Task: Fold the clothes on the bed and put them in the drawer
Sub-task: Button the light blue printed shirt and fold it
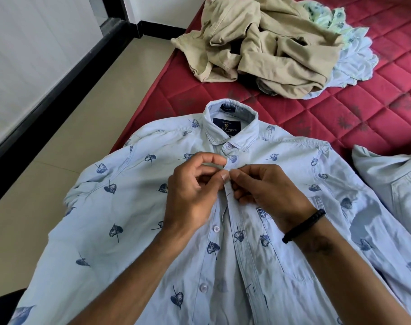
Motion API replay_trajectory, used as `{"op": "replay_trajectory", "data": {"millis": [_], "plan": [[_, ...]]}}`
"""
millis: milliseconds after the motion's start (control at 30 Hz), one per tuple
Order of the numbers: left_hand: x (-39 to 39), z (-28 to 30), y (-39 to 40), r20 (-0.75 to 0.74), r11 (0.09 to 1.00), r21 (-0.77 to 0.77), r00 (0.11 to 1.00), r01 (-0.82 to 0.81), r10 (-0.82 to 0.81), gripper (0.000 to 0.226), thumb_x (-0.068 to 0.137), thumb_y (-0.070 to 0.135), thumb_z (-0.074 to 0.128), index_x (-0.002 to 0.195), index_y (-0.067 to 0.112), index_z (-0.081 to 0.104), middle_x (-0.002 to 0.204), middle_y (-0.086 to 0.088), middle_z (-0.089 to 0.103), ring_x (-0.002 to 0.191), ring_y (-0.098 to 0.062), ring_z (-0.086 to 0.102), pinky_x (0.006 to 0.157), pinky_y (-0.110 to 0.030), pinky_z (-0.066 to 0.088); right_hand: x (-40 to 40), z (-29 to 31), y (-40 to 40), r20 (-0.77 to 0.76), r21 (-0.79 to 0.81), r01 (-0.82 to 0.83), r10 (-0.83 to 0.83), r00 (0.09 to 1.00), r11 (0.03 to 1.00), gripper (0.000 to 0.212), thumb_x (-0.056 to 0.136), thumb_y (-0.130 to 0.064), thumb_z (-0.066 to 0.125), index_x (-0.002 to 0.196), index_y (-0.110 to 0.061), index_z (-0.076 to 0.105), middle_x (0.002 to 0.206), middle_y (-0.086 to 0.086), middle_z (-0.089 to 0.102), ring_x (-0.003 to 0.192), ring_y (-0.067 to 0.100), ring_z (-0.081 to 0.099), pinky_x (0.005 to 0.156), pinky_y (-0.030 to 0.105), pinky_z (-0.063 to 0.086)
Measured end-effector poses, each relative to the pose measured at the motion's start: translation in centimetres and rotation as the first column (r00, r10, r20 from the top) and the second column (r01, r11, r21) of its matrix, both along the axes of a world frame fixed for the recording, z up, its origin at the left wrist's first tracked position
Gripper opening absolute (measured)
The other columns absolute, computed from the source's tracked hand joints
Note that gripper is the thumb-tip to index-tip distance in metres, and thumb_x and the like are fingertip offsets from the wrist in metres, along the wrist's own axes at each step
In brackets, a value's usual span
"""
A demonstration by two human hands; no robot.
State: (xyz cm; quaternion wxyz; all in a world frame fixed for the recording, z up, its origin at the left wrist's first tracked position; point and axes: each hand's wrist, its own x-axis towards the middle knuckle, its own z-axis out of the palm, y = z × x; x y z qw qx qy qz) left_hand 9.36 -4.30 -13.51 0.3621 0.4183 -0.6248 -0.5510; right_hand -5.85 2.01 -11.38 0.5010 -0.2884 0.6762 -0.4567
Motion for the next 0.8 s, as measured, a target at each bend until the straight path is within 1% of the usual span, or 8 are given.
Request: {"op": "replay_trajectory", "data": {"millis": [100, 167, 300, 333, 433, 600, 700, 800], "plan": [[0.1, -0.2, -0.4, -0.072, 0.997, 0.069, 0.997, 0.044, -0.039, 0.013, 0.089, 0.018, 0.076, 0.099, 0.023, 0.072, 0.084, -0.006, 0.077, 0.080, -0.019, 0.072, 0.077, -0.053, 0.058, -0.3, -0.1, 0.1, 0.096, -0.009, -0.032, 0.033, 0.995, 0.999, 0.023, 0.099, -0.020, 0.064, 0.084, -0.003, 0.070, 0.072, 0.006, 0.061, 0.059, 0.009, 0.054, 0.055, 0.018, 0.046], [0.4, -0.2, -0.2, 0.015, 0.996, -0.075, 0.998, 0.054, -0.053, 0.011, 0.092, 0.017, 0.075, 0.102, 0.020, 0.070, 0.084, -0.002, 0.076, 0.080, -0.014, 0.073, 0.071, -0.041, 0.058, -0.3, 0.1, 0.1, 0.104, 0.016, -0.061, 0.059, 0.993, 0.998, 0.023, 0.100, -0.020, 0.065, 0.085, -0.004, 0.070, 0.073, 0.006, 0.061, 0.059, 0.010, 0.054, 0.055, 0.018, 0.047], [0.8, 0.6, 0.1, 0.243, 0.939, -0.334, 0.970, 0.080, 0.004, 0.014, 0.092, 0.010, 0.075, 0.105, 0.012, 0.069, 0.083, 0.008, 0.071, 0.076, -0.005, 0.068, 0.069, -0.027, 0.057, 1.1, 0.9, 0.2, -0.153, 0.048, -0.022, 0.029, 0.988, 0.999, 0.020, 0.096, -0.020, 0.071, 0.093, -0.001, 0.071, 0.070, 0.007, 0.069, 0.059, 0.016, 0.065, 0.057, 0.027, 0.055], [0.8, 1.0, 0.0, 0.297, 0.932, -0.353, 0.954, 0.079, 0.032, 0.015, 0.091, 0.012, 0.076, 0.105, 0.013, 0.069, 0.083, 0.009, 0.069, 0.074, -0.005, 0.066, 0.069, -0.027, 0.057, 1.6, 1.2, 0.4, -0.309, 0.052, -0.048, 0.062, 0.949, 0.997, 0.020, 0.093, -0.026, 0.076, 0.096, -0.006, 0.070, 0.073, 0.005, 0.071, 0.063, 0.017, 0.067, 0.060, 0.031, 0.056], [2.4, 3.2, 1.7, 0.479, 0.879, -0.427, 0.878, 0.213, 0.019, 0.008, 0.093, 0.019, 0.073, 0.100, 0.017, 0.071, 0.087, 0.007, 0.069, 0.075, -0.009, 0.064, 0.073, -0.029, 0.056, 3.5, 3.6, 3.8, -0.700, 0.173, -0.149, 0.228, 0.676, 0.974, 0.028, 0.082, -0.036, 0.082, 0.099, -0.023, 0.064, 0.084, -0.006, 0.067, 0.077, 0.016, 0.067, 0.072, 0.034, 0.055], [5.8, 1.7, 7.1, 0.674, 0.858, -0.342, 0.736, 0.383, -0.060, 0.012, 0.091, 0.006, 0.066, 0.087, 0.017, 0.070, 0.090, 0.001, 0.062, 0.086, -0.023, 0.065, 0.074, -0.041, 0.055, 6.0, 3.4, 9.6, -0.734, 0.207, -0.137, 0.246, 0.633, 0.969, 0.029, 0.080, -0.042, 0.084, 0.093, -0.023, 0.065, 0.078, -0.010, 0.063, 0.076, 0.011, 0.062, 0.070, 0.028, 0.049], [6.2, 1.0, 7.3, 0.634, 0.875, -0.354, 0.772, 0.330, -0.034, 0.008, 0.090, 0.017, 0.073, 0.099, 0.017, 0.072, 0.098, 0.001, 0.065, 0.091, -0.021, 0.066, 0.082, -0.040, 0.056, 6.9, 1.2, 10.2, -0.776, 0.163, -0.101, 0.190, 0.601, 0.981, 0.034, 0.078, -0.050, 0.083, 0.094, -0.024, 0.066, 0.084, -0.008, 0.061, 0.078, 0.015, 0.061, 0.072, 0.035, 0.052], [5.6, 1.3, 6.6, 0.568, 0.908, -0.321, 0.822, 0.269, -0.042, 0.009, 0.088, 0.026, 0.077, 0.091, 0.021, 0.070, 0.087, 0.006, 0.065, 0.080, -0.015, 0.065, 0.077, -0.039, 0.056, 7.0, 0.7, 9.3, -0.840, 0.203, -0.039, 0.194, 0.507, 0.978, 0.033, 0.083, -0.056, 0.073, 0.092, -0.027, 0.060, 0.090, -0.006, 0.061, 0.082, 0.021, 0.061, 0.069, 0.037, 0.052]]}}
